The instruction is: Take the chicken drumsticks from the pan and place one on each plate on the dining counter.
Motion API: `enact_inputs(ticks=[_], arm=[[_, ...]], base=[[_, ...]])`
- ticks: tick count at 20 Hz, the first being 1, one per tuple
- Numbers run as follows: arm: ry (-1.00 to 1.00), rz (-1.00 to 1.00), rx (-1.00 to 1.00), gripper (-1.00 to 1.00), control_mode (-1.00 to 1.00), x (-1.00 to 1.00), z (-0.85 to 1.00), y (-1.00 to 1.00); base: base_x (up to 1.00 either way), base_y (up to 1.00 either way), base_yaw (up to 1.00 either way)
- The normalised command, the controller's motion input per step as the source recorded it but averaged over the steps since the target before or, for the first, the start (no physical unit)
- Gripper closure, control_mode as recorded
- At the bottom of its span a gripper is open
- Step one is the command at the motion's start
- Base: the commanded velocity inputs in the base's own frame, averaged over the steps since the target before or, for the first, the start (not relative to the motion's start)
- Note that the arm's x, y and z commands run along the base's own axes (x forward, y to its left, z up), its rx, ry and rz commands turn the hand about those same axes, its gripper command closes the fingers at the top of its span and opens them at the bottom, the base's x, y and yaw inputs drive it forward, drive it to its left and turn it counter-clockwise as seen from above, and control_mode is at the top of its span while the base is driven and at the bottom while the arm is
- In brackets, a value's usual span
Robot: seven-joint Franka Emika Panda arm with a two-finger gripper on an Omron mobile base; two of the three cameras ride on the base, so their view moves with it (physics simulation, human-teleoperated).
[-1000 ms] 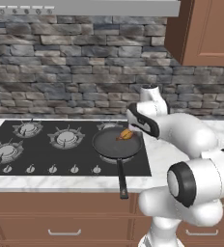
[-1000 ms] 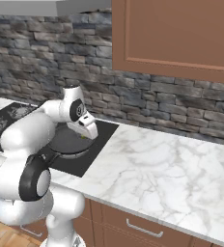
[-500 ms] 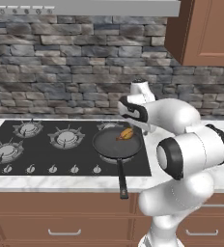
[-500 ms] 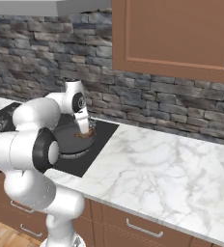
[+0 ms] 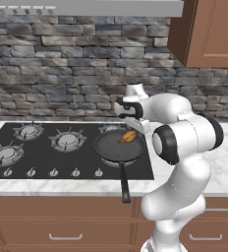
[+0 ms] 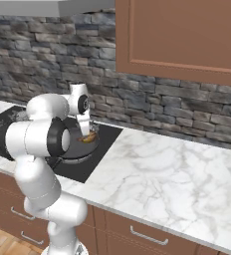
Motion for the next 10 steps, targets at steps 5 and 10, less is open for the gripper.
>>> enact_inputs(ticks=[5,10], arm=[[0.0,0.0,0.06,-1.0,-1.0,0.41,-0.32,0.0],[-0.01,0.0,0.09,-1.0,-1.0,0.35,-0.31,0.01]], base=[[0.0,0.0,0.0],[0.0,0.0,0.0]])
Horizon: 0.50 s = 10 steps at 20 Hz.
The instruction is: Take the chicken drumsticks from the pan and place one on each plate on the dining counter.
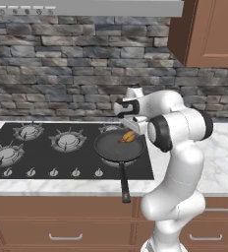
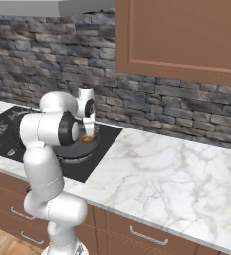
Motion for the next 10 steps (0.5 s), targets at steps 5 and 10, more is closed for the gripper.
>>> enact_inputs(ticks=[5,10], arm=[[-0.01,0.0,0.07,-1.0,-1.0,0.36,-0.31,0.03],[0.0,0.0,0.03,-1.0,-1.0,0.22,-0.22,0.07]], base=[[0.0,0.0,0.0],[0.0,0.0,0.0]])
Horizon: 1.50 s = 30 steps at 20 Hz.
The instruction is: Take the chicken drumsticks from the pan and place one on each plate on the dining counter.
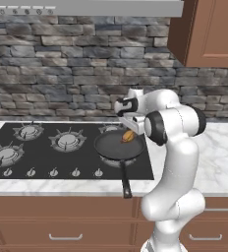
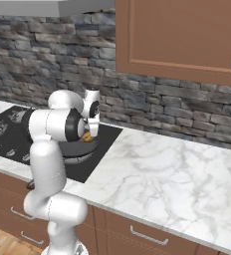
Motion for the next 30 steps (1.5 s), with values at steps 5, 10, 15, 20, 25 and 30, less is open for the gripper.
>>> enact_inputs(ticks=[5,10,15,20,25,30], arm=[[0.0,0.0,0.0,-1.0,-1.0,-0.03,-0.14,0.08],[-0.07,0.0,0.0,-1.0,-1.0,-0.21,-0.03,0.21],[-0.14,0.0,0.0,-1.0,-1.0,-0.25,0.0,0.2],[-0.11,0.0,0.0,-1.0,-1.0,-0.22,-0.05,0.07],[-0.07,0.01,0.0,-1.0,-1.0,-0.03,-0.16,0.0],[-0.03,0.08,0.0,-1.0,-1.0,0.05,-0.16,0.0]], base=[[0.0,0.0,0.0],[0.0,0.0,0.0],[0.0,0.0,0.0],[0.0,0.0,0.0],[0.0,0.0,0.0],[0.0,0.0,0.0]])
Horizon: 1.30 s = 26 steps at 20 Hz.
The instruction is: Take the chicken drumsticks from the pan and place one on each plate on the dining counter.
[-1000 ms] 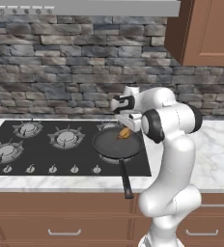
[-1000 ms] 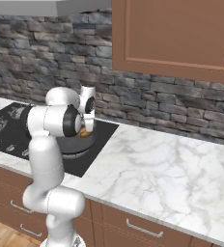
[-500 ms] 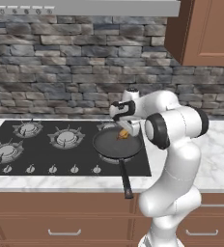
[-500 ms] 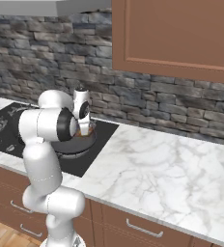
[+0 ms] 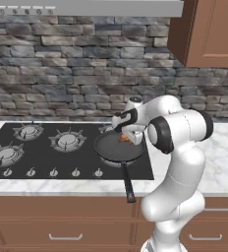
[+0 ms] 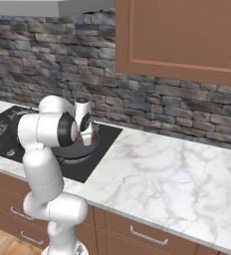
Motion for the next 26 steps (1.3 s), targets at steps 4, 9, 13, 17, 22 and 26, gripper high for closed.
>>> enact_inputs(ticks=[4,9,13,17,22,26], arm=[[-0.03,0.14,0.0,-1.0,-1.0,0.19,-0.06,0.0],[0.0,0.14,0.0,-1.0,-1.0,0.18,-0.09,0.0],[0.0,0.11,0.0,1.0,-1.0,0.03,-0.06,0.02],[0.0,0.05,0.0,1.0,-1.0,-0.09,-0.07,0.0],[0.0,0.01,-0.01,1.0,-1.0,-0.31,-0.01,0.0],[-0.11,0.0,-0.06,1.0,-1.0,-0.36,0.52,0.0]], base=[[0.0,0.0,0.0],[0.0,0.0,0.0],[0.0,0.0,0.0],[0.0,0.0,0.0],[0.0,0.0,0.0],[0.0,0.0,0.0]])
